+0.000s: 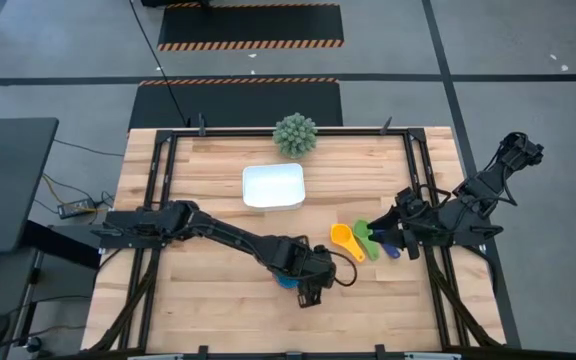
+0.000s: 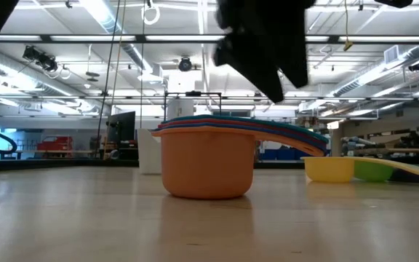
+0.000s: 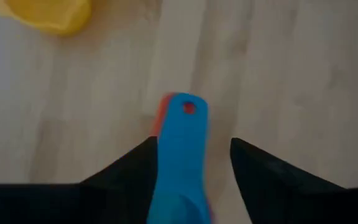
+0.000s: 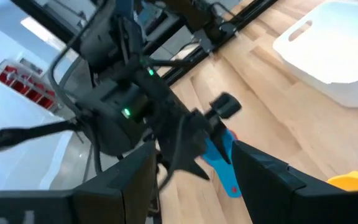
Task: Nest measuring cups in basket
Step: Adjust the stacked measuring cups, then stack the yellow measuring cup into the light blue measuring cup
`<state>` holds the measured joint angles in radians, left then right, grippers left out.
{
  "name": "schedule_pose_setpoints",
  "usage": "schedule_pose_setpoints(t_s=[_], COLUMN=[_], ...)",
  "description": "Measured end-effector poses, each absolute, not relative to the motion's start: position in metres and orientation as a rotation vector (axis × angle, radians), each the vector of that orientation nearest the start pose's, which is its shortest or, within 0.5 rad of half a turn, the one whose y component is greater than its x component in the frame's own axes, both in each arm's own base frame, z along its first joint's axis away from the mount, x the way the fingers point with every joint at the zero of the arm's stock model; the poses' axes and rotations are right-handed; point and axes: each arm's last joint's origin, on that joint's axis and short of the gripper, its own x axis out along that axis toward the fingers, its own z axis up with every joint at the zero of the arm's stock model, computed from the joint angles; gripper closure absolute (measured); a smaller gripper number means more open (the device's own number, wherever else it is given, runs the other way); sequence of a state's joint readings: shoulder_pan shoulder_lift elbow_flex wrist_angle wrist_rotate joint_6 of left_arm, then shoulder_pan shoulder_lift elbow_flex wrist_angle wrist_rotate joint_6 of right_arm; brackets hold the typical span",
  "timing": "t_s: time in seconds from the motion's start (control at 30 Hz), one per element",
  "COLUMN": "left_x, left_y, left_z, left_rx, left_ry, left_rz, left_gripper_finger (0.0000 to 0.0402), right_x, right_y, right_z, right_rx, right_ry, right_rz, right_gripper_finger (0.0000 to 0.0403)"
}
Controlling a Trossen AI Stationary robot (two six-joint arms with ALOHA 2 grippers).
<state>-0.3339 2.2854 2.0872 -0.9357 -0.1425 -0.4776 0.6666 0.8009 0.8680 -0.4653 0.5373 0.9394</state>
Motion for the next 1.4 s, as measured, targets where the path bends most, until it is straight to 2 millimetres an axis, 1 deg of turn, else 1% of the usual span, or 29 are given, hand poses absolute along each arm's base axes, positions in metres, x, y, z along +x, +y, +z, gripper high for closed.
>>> schedule_pose_setpoints(t_s=[0.1, 0.2, 0.4, 0.5, 0.6, 0.7, 0.83, 1.03, 1.17, 1.37, 1.4], left_x=[0.467, 0.471, 0.476, 0.475, 0.473, 0.475, 0.479, 0.494, 0.501, 0.505, 0.505], left_y=[-0.15, -0.149, -0.153, -0.156, -0.153, -0.153, -0.151, -0.147, -0.134, -0.101, -0.095], left_z=[0.215, 0.208, 0.197, 0.191, 0.187, 0.188, 0.191, 0.199, 0.203, 0.202, 0.205], left_rx=[-0.113, -0.073, -0.036, 0.021, 0.09, 0.099, 0.071, -0.121, -0.161, -0.237, -0.255], left_ry=[1.116, 1.115, 1.104, 1.123, 1.148, 1.122, 1.093, 0.984, 0.944, 0.987, 0.991], left_rz=[0.082, 0.048, 0.009, -0.001, 0.042, 0.059, 0.011, -0.114, -0.103, -0.073, -0.067], left_gripper_finger=[0.0167, 0.0158, 0.0157, 0.0157, 0.0157, 0.0163, 0.0169, 0.017, 0.017, 0.017, 0.0171], right_x=[0.137, 0.138, 0.141, 0.143, 0.144, 0.145, 0.145, 0.145, 0.143, 0.13, 0.128], right_y=[0.088, 0.089, 0.092, 0.093, 0.094, 0.094, 0.095, 0.095, 0.093, 0.083, 0.081], right_z=[0.334, 0.334, 0.331, 0.33, 0.33, 0.329, 0.329, 0.331, 0.332, 0.335, 0.336], right_rx=[0.702, 0.701, 0.693, 0.691, 0.691, 0.693, 0.699, 0.708, 0.707, 0.698, 0.698], right_ry=[0.344, 0.343, 0.353, 0.356, 0.358, 0.36, 0.359, 0.349, 0.343, 0.351, 0.348], right_rz=[-0.05, -0.05, -0.056, -0.057, -0.059, -0.06, -0.06, -0.055, -0.049, -0.05, -0.047], right_gripper_finger=[0.0186, 0.0186, 0.0186, 0.0186, 0.0186, 0.0186, 0.0186, 0.0186, 0.0186, 0.0186, 0.0186])
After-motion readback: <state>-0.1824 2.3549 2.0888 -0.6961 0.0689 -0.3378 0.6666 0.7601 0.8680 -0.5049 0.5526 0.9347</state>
